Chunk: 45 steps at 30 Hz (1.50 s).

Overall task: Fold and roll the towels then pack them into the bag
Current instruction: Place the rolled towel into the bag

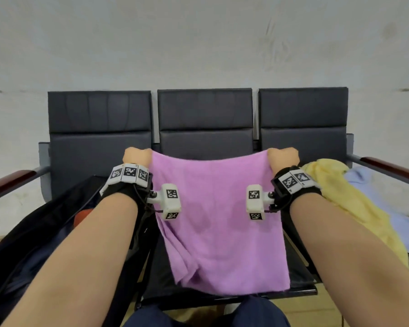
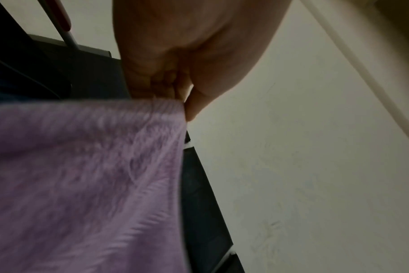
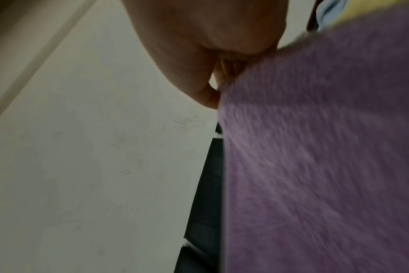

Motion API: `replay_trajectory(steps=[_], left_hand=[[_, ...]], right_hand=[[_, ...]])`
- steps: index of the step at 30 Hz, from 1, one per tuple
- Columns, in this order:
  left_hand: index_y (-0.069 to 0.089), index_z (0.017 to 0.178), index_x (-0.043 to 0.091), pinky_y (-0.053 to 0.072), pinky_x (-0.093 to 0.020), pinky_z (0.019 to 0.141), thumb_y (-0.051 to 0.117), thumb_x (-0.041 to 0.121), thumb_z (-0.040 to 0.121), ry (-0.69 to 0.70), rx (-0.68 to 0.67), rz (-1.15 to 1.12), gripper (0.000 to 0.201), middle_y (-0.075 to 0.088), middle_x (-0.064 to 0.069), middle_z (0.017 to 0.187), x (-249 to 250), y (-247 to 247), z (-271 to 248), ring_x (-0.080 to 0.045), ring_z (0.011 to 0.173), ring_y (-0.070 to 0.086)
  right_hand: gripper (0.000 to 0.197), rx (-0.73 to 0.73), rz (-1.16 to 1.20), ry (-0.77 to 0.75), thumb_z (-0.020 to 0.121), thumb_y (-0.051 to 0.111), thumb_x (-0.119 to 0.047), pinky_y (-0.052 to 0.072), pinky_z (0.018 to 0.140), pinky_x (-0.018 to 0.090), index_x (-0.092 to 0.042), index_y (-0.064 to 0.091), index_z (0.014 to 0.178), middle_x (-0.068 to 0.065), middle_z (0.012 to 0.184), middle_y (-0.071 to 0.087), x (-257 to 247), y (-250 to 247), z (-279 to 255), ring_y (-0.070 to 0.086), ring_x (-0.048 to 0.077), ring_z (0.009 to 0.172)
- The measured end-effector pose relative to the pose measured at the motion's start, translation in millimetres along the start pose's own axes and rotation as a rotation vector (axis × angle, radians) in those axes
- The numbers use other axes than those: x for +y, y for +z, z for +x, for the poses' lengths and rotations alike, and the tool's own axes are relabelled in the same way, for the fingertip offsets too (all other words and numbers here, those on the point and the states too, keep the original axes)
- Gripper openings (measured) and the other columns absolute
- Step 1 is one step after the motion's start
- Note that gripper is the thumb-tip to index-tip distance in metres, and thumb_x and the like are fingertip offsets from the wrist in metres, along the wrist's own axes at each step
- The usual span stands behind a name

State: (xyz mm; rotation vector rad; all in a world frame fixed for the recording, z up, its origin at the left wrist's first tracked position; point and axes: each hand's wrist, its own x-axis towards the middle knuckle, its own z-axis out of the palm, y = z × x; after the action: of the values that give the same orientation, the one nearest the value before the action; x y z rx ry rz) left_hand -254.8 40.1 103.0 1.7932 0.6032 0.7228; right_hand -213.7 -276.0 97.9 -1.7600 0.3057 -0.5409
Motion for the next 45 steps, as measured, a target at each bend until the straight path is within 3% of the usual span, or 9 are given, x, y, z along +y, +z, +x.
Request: replay_trajectory(steps=[4,6,9,15,21,28,31,37,45], left_hand=[[0.057,0.067,0.004,0.054,-0.043,0.078,0.068,0.013,0.076,-0.062,-0.240,-0.195,0.016,0.063,-0.010,0.054,1,17,-13,-0.030,0.074,0.060],[0.052,0.064,0.008,0.058,-0.040,0.068,0.063,0.006,0.085,-0.025,-0.298,-0.278,0.024,0.056,-0.013,0.062,13,27,-30,-0.026,0.070,0.056],[0.056,0.069,0.010,0.055,-0.027,0.053,0.063,0.009,0.089,0.054,-0.380,-0.347,0.021,0.056,-0.010,0.067,27,42,-51,-0.020,0.064,0.056],[0.072,0.081,0.007,0.059,-0.045,0.079,0.072,0.020,0.083,0.167,-0.410,-0.304,0.013,0.072,-0.016,0.087,27,54,-63,-0.026,0.082,0.068],[0.077,0.075,0.013,0.057,-0.047,0.081,0.076,0.034,0.060,0.176,-0.391,-0.274,0.026,0.074,-0.011,0.079,19,59,-59,-0.029,0.083,0.071],[0.076,0.083,0.006,0.056,-0.045,0.087,0.074,0.023,0.081,0.222,-0.509,-0.234,0.016,0.073,-0.017,0.087,21,56,-67,-0.031,0.092,0.070],[0.071,0.099,-0.003,0.058,-0.029,0.082,0.062,0.007,0.091,0.266,-0.630,-0.262,0.015,0.070,-0.016,0.090,22,51,-69,-0.019,0.082,0.069],[0.072,0.098,0.006,0.054,-0.039,0.092,0.068,0.001,0.083,0.330,-0.583,-0.207,0.017,0.071,-0.019,0.100,17,52,-68,-0.023,0.092,0.066],[0.057,0.094,0.007,0.053,-0.027,0.077,0.082,0.009,0.071,0.429,-0.578,-0.001,0.034,0.067,-0.005,0.091,11,57,-65,-0.015,0.081,0.063]], right_hand=[[0.025,-0.208,0.184,0.028,0.078,0.060,-0.007,0.040,0.046,0.026,-0.008,0.047,0.057,0.007,0.057,0.043,-2,24,-17,0.045,0.024,0.055],[0.026,-0.338,0.274,0.004,0.084,0.058,-0.003,0.043,0.037,0.022,-0.011,0.045,0.062,0.008,0.059,0.042,-7,37,-30,0.045,0.021,0.054],[0.015,-0.492,0.304,-0.076,0.089,0.059,-0.005,0.050,0.043,0.022,-0.008,0.055,0.075,0.010,0.069,0.056,-18,49,-48,0.057,0.019,0.060],[0.010,-0.578,0.291,-0.157,0.090,0.065,-0.014,0.059,0.068,0.035,-0.007,0.065,0.083,0.013,0.087,0.068,-24,62,-64,0.066,0.021,0.079],[0.016,-0.652,0.291,-0.163,0.091,0.065,-0.013,0.055,0.058,0.025,0.003,0.067,0.092,0.015,0.085,0.069,-25,66,-72,0.067,0.019,0.075],[0.013,-0.664,0.276,-0.150,0.091,0.062,-0.008,0.055,0.057,0.024,0.001,0.069,0.083,0.017,0.082,0.068,-26,64,-71,0.067,0.020,0.070],[0.019,-0.732,0.250,-0.126,0.092,0.052,0.001,0.060,0.069,0.031,0.008,0.069,0.095,0.026,0.097,0.069,-28,58,-69,0.070,0.025,0.083],[0.045,-0.951,0.229,-0.124,0.083,0.031,0.021,0.054,0.092,0.038,0.011,0.062,0.115,0.028,0.119,0.061,-29,50,-71,0.063,0.032,0.110],[0.042,-1.044,0.315,-0.021,0.083,0.032,0.023,0.057,0.087,0.035,0.010,0.065,0.104,0.023,0.120,0.061,-26,48,-70,0.065,0.031,0.106]])
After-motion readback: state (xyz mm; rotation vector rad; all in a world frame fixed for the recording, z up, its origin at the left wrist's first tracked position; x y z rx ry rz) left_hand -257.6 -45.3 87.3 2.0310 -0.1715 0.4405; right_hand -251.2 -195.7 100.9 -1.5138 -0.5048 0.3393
